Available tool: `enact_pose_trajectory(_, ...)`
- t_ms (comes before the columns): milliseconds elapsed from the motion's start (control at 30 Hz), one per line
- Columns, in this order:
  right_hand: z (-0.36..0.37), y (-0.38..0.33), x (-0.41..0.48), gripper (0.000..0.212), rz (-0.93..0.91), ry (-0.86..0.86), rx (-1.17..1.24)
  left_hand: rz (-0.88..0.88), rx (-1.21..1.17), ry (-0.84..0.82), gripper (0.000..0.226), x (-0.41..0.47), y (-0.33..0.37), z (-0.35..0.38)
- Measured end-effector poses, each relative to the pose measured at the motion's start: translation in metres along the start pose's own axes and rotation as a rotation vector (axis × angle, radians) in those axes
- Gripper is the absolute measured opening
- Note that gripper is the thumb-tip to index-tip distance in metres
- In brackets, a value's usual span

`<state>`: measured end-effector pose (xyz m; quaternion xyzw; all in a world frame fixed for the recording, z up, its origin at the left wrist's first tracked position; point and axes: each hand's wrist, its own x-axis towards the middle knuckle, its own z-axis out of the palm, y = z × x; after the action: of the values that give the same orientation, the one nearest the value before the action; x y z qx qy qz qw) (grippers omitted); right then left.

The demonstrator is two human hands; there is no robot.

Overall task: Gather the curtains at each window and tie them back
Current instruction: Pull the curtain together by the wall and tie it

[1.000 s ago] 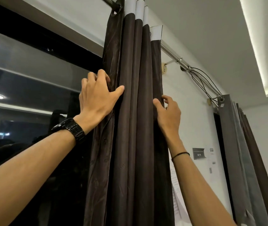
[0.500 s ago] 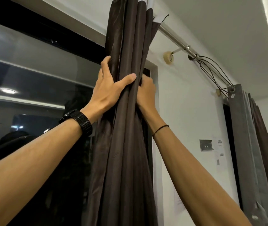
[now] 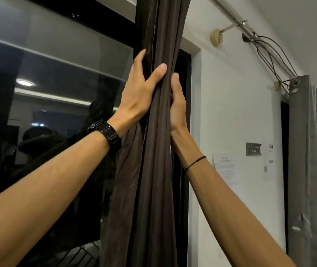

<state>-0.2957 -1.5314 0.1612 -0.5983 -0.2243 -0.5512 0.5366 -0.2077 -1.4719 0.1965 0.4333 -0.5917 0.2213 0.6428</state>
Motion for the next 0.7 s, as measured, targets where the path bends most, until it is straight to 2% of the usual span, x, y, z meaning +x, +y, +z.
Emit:
enact_pose_trajectory(67,-0.008,0.012,-0.016,0.055,0.049,0.019,0.052,-0.030,-0.014,-0.013,0.093,-0.017,-0.011,0.004)
enact_pose_trajectory(133,-0.015,0.023,-0.034,0.070,0.074,0.082,-0.044,-0.067,-0.033,-0.027,0.092,-0.037,-0.024,0.007)
enact_pose_trajectory(267,-0.035,0.048,-0.077,0.046,0.087,0.130,-0.246,-0.132,-0.029,-0.069,0.079,-0.087,-0.049,0.011)
enact_pose_trajectory(333,-0.041,0.061,-0.099,0.033,0.090,0.135,-0.311,-0.124,-0.021,-0.096,0.062,-0.111,-0.056,0.015)
enact_pose_trajectory(400,-0.044,0.071,-0.121,0.023,0.082,0.141,-0.398,-0.137,0.014,-0.105,0.036,-0.135,-0.060,0.018)
enact_pose_trajectory(467,-0.050,0.082,-0.142,0.018,0.092,0.183,-0.518,-0.177,0.089,-0.086,0.027,-0.158,-0.065,0.020)
enact_pose_trajectory(600,-0.062,0.111,-0.185,0.033,0.129,0.335,-0.783,-0.319,0.174,0.000,0.030,-0.196,-0.082,0.013)
enact_pose_trajectory(700,-0.067,0.126,-0.214,0.032,0.129,0.417,-0.892,-0.381,0.155,-0.052,0.037,-0.220,-0.094,0.005)
